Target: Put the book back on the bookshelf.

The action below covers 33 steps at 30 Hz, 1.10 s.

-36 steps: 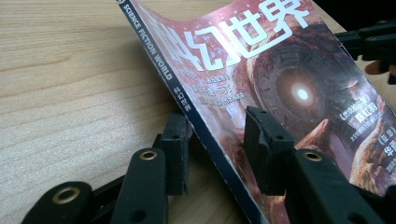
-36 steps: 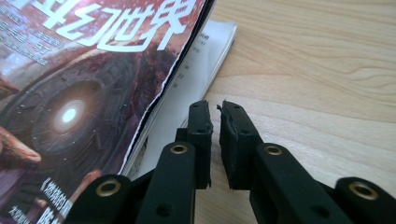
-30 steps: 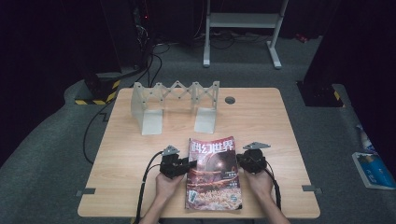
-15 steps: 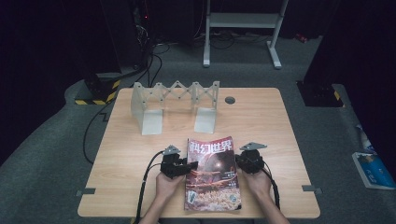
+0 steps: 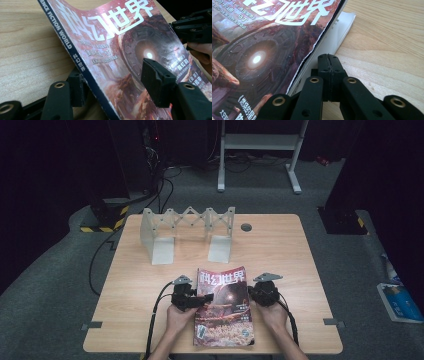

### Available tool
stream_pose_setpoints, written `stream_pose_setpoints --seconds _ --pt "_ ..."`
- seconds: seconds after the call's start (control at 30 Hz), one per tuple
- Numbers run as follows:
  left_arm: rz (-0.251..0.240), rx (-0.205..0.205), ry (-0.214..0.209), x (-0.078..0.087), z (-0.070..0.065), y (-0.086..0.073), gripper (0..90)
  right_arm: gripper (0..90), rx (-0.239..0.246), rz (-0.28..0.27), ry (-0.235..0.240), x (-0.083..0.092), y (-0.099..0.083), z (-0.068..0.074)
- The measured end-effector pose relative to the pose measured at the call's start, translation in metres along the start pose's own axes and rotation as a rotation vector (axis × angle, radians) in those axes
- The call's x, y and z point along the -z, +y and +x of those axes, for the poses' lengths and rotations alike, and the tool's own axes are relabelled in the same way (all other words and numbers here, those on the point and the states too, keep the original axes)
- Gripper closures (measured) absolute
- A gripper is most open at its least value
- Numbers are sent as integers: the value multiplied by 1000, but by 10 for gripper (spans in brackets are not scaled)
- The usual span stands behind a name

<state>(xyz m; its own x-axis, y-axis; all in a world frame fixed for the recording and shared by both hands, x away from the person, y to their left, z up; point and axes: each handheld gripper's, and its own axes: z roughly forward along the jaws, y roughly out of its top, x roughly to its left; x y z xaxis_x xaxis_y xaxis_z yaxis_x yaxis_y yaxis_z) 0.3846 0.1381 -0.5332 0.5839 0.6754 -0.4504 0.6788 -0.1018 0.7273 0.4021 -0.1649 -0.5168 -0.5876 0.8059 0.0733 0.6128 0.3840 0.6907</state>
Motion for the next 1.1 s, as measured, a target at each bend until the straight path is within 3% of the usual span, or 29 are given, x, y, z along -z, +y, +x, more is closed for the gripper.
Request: stream_pose_setpoints --seconds 0.37,0.57,1.1 --pt "-1 5 -9 0 0 0 388 896 17 -17 31 -4 4 7" --pt "-1 5 -11 0 0 0 388 895 22 -32 78 -7 8 13" --pt "1 6 -9 0 1 0 398 896 32 -14 103 -13 15 20"
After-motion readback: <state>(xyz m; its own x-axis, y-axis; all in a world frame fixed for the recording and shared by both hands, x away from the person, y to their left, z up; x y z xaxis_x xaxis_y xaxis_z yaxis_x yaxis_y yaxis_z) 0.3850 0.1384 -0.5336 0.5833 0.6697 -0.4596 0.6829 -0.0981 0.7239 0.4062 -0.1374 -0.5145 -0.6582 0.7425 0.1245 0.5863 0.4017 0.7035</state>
